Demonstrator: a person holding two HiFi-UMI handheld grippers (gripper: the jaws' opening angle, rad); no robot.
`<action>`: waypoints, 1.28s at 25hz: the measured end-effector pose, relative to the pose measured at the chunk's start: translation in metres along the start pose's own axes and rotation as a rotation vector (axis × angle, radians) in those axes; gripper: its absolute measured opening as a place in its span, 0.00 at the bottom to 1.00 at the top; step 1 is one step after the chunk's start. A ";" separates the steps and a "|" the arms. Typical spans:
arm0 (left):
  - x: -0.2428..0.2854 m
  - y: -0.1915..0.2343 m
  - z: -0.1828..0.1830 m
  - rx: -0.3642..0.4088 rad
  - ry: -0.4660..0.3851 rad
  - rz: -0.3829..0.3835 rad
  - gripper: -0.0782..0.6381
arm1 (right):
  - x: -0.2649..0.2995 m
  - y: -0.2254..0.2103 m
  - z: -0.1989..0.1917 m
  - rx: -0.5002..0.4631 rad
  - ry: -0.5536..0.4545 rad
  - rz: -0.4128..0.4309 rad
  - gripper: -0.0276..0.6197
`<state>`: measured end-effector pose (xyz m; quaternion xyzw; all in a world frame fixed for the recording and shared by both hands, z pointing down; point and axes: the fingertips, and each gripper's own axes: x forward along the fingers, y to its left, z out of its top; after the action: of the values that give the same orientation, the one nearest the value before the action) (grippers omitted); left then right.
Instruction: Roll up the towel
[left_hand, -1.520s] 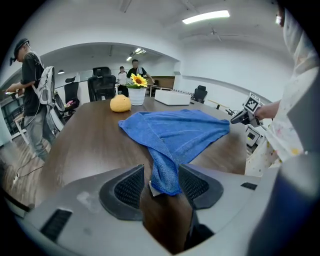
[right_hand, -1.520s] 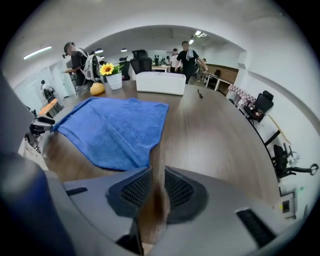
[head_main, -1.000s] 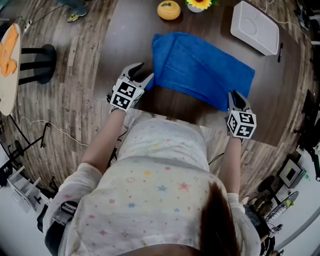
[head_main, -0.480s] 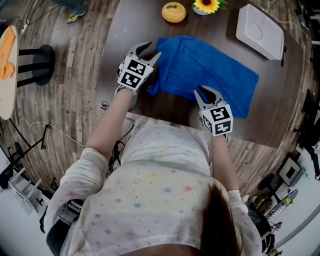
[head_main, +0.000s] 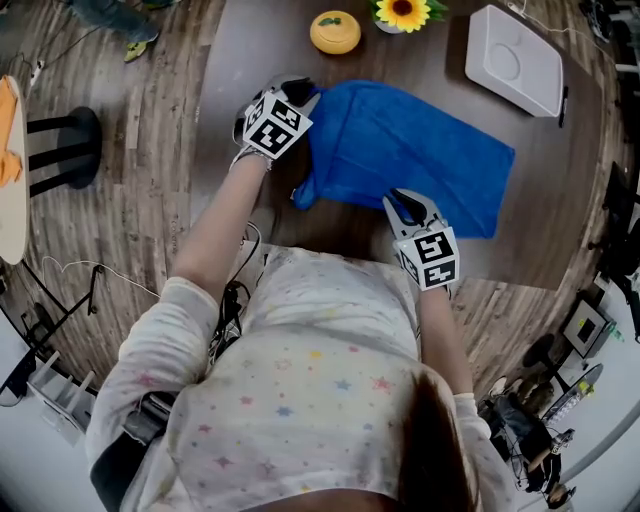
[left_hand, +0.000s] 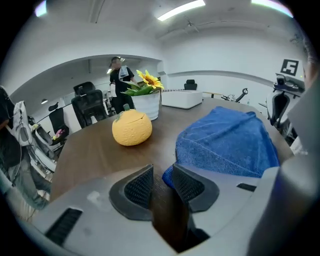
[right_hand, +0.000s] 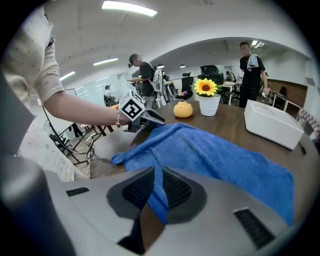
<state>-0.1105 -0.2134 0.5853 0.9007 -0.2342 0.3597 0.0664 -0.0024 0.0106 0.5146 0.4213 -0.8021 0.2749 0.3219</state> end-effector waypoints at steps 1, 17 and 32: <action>0.001 -0.002 0.000 0.014 0.007 -0.011 0.28 | 0.000 -0.001 -0.001 0.007 0.001 -0.004 0.13; -0.001 -0.005 0.002 0.116 0.094 -0.125 0.14 | 0.006 0.002 0.001 0.050 -0.012 -0.029 0.11; 0.007 0.057 0.019 0.164 0.041 0.080 0.19 | 0.005 0.002 0.001 0.039 -0.018 -0.015 0.11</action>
<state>-0.1210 -0.2720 0.5734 0.8855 -0.2384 0.3984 -0.0171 -0.0070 0.0083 0.5172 0.4357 -0.7964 0.2843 0.3084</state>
